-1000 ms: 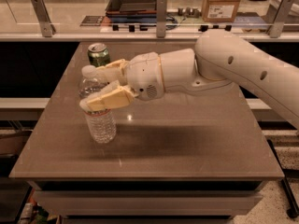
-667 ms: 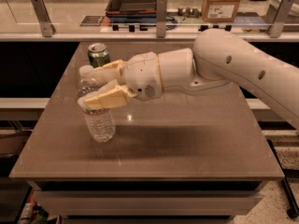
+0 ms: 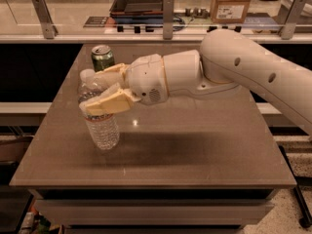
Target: Pick water bottle
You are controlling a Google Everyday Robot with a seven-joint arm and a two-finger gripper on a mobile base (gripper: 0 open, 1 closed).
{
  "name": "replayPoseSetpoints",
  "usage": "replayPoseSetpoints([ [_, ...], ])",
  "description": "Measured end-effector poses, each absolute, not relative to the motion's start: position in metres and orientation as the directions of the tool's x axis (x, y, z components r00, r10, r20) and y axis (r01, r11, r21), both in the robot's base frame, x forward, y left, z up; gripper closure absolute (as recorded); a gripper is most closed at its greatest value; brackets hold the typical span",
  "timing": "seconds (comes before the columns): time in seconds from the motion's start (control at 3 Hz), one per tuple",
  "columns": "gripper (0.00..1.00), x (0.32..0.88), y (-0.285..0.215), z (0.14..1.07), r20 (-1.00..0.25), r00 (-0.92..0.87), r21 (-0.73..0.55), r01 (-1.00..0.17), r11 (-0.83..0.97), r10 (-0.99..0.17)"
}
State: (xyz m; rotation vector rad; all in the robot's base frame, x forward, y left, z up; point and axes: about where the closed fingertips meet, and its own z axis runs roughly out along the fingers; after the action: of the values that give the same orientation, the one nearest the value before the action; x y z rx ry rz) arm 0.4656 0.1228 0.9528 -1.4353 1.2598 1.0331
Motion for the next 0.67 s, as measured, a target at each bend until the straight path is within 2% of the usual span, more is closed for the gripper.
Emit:
replayPoseSetpoints([
  [0.33, 1.0, 0.467, 0.123, 0.956, -0.971, 0.133, -0.126, -0.991, -0.045, -0.2],
  [0.67, 1.0, 0.477, 0.113, 0.98, -0.962, 0.198, -0.192, -0.98, -0.048, -0.19],
])
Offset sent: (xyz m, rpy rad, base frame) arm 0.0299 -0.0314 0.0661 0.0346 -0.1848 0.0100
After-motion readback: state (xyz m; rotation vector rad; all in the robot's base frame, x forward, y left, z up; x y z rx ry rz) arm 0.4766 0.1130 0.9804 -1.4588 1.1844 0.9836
